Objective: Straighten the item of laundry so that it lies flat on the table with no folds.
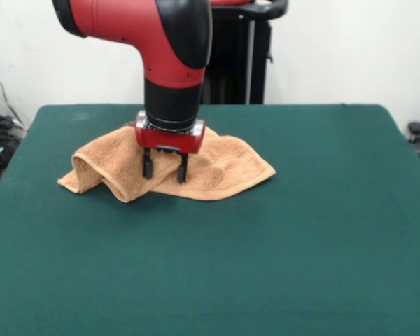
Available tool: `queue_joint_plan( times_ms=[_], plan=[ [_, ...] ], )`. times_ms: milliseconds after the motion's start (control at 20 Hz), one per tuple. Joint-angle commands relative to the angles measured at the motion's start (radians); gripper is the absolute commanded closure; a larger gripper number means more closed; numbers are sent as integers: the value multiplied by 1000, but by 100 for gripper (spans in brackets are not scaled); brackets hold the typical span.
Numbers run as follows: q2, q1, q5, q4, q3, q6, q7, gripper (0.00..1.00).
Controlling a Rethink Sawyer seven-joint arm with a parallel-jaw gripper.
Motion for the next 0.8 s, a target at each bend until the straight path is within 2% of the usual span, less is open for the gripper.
queue_joint_plan(
  times_ms=[50, 800],
  plan=[
    [22, 25, 36, 18, 22, -34, 182, 0],
    [-2, 9, 37, 36, 30, -17, 169, 0]
  ],
)
